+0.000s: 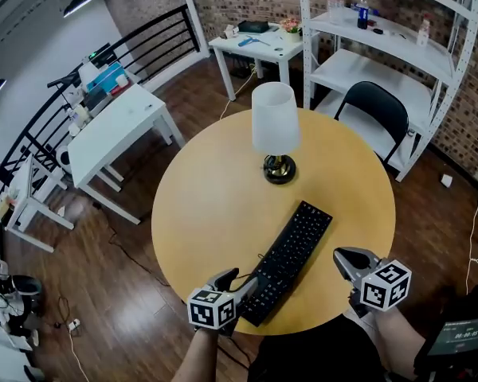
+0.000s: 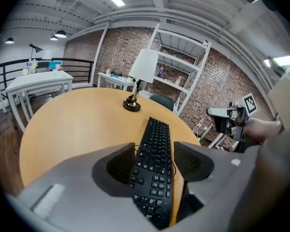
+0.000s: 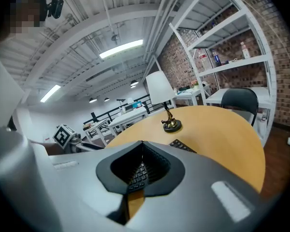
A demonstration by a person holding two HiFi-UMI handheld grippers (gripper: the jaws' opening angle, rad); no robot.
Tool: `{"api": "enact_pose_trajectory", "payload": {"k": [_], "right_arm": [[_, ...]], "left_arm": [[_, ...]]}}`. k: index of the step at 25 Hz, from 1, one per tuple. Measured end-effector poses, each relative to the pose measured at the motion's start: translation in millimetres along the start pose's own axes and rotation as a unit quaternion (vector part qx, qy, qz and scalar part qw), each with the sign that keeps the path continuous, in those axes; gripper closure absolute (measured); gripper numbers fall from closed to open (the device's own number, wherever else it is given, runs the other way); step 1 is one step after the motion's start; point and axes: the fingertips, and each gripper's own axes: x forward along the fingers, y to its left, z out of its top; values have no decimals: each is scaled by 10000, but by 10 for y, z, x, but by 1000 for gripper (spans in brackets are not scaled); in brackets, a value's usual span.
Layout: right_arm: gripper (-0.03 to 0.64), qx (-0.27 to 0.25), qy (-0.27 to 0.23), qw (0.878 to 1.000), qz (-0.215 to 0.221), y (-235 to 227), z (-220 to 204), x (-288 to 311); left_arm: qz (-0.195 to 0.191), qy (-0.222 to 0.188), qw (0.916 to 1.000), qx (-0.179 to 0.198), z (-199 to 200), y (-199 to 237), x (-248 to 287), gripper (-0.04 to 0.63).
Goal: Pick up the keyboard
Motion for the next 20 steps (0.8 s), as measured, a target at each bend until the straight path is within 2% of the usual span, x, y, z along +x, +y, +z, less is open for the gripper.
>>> {"api": "enact_pose_trajectory", "payload": {"k": [4,7,13,18,20], "right_arm": [[609,275,350,9990,80,-262,-199,119],[609,483,486,9975,180,-330,-337,203],[591,1020,939,9897,349,-619,-764,525],[581,1338,1253,9825,328,-775,-1056,683],[567,1451,1383,9788,412,-772,-1166,735]], "left_arm": [[-160,255,9994,-172,33,7,366,225],[-200,636,9977,-147,-30,35,569,216],[-452,1363,9896,-63,-169,148,1141,166],[-677,1682,9829,-320,-296,262,1515,166],[-778,1814,9796,-371,-336,278,1615,140]]}}
